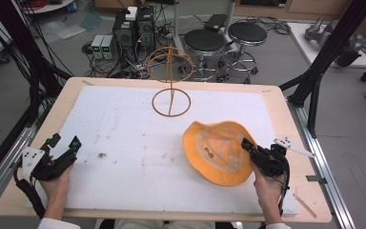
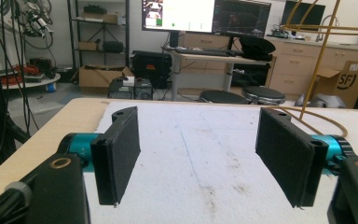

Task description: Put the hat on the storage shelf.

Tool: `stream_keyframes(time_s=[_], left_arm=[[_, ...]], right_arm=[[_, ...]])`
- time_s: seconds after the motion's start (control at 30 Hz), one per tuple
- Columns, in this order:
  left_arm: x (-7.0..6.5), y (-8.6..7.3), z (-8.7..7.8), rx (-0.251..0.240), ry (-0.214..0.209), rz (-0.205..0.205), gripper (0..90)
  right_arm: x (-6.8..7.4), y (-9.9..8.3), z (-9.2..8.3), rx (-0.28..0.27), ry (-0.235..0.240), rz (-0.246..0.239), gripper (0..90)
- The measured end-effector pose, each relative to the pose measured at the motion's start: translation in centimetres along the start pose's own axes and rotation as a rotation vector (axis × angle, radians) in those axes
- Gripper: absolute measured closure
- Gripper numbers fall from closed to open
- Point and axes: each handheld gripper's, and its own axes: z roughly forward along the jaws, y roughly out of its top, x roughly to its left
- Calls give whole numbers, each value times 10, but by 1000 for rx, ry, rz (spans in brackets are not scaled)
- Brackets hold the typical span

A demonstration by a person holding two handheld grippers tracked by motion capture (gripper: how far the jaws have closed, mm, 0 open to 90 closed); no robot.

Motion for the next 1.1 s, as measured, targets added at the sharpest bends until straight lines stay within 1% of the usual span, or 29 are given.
stream_keyframes(time_s=[0.1,0.23,0.3,0.37,0.4,0.47,0.67,0.7,0.73,0.8,0.9,1.1], left_arm=[[-1,0,0,2,-5,2,306],[-3,0,1,2,-10,8,306],[-4,0,1,0,-12,7,306],[-4,0,1,0,-12,8,305],[-4,0,1,0,-12,8,305],[-4,0,1,0,-12,9,305],[-4,0,0,-2,-15,15,305],[-4,0,0,-1,-16,14,305],[-5,0,0,-1,-18,15,305],[-5,0,0,-2,-21,18,305],[-6,0,1,-1,-24,21,305],[-7,0,2,0,-28,25,304]], right_arm=[[5,3,1,-40,-2,-20,872],[16,10,2,-96,13,-62,872],[22,13,2,-130,29,-88,872],[29,15,2,-157,32,-117,872],[32,16,2,-171,33,-125,872],[36,18,2,-202,41,-133,872],[44,24,6,-267,61,-143,871],[45,25,7,-270,65,-143,871],[47,28,10,-278,80,-149,871],[49,29,11,-279,88,-151,871],[55,34,15,-284,103,-165,871],[74,47,22,-322,132,-200,871]])
